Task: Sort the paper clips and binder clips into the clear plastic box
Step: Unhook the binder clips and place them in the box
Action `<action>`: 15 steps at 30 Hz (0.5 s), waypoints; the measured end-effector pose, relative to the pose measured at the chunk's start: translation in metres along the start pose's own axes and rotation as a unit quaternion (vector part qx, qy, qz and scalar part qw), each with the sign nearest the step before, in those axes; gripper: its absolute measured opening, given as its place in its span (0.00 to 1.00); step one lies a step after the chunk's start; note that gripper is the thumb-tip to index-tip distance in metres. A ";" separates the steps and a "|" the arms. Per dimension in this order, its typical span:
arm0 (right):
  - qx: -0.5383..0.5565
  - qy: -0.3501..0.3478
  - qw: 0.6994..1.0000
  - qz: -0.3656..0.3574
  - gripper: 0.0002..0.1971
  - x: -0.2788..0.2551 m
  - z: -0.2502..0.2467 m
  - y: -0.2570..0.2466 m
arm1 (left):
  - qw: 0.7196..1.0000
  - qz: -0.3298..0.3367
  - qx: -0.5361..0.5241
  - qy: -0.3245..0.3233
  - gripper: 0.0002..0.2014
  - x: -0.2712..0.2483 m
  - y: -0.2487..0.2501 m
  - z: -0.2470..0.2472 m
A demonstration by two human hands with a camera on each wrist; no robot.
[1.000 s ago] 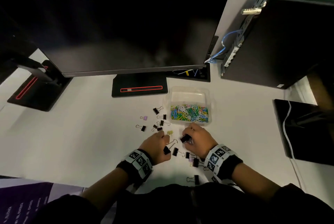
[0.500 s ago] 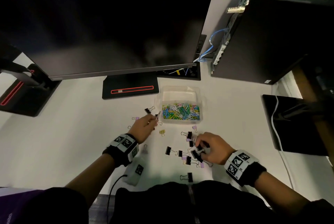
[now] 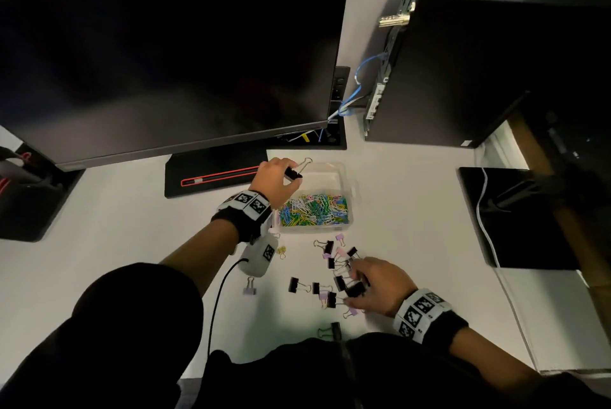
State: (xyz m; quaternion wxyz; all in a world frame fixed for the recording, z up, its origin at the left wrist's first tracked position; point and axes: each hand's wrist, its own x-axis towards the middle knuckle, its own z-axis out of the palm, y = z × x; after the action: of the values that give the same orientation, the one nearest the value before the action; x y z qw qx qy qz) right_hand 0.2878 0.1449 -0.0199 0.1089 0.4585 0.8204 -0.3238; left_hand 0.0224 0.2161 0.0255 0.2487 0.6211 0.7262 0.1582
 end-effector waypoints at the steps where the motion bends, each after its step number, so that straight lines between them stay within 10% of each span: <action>1: 0.005 0.004 1.000 0.001 0.19 0.000 0.002 0.001 | 1.000 0.001 0.012 -0.006 0.19 0.005 0.002 0.002; 15: 0.113 0.108 0.987 -0.017 0.14 0.033 -0.066 -0.008 | 0.999 -0.037 -0.015 -0.016 0.26 0.017 -0.001 0.021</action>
State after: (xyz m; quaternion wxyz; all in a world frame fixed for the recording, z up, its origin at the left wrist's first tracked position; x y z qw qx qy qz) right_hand 0.2709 0.2063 0.0182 -0.0389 0.4860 0.7931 -0.3650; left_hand 0.0313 0.2311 0.0052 0.2756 0.5923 0.7422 0.1495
